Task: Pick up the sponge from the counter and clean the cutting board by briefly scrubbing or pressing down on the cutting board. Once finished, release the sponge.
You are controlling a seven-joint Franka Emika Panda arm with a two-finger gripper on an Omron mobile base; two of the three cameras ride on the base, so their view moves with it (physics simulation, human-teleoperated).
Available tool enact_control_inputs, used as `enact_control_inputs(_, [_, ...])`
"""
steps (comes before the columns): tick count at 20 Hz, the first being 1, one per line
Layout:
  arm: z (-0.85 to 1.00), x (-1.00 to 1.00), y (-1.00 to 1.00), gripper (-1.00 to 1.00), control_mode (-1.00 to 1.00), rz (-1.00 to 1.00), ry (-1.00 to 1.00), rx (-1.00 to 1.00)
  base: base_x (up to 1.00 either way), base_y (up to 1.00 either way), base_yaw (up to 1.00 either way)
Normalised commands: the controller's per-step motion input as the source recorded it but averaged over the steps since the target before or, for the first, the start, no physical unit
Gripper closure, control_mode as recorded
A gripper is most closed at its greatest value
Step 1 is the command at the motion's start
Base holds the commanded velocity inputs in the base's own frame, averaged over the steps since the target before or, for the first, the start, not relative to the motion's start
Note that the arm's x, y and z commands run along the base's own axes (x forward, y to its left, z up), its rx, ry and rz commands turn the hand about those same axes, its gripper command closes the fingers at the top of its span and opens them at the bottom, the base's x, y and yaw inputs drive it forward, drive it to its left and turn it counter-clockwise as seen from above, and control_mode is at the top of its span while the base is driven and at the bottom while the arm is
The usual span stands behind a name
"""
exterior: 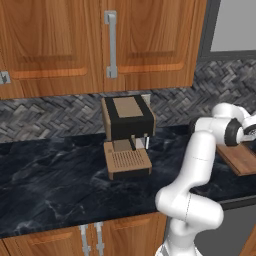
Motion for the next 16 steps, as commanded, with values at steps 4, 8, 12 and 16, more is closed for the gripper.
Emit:
enact_control_inputs(4, [-0.36, -0.89, -0.36, 1.0, -1.0, 0.0, 0.08, 0.01, 0.0, 0.0, 0.0])
enact_control_inputs(8, [-0.92, -0.95, -0.09, 1.0, -1.0, 0.0, 0.22, 0.02, 0.0, 0.0, 0.0])
enact_control_inputs(12, [-1.0, -0.57, 0.0, 1.0, -1.0, 0.0, 0.23, 0.0, 0.0, 0.0, 0.0])
enact_control_inputs(16, [-0.65, -0.52, 0.0, 1.0, -1.0, 0.0, 0.03, 0.0, 0.0, 0.0, 0.0])
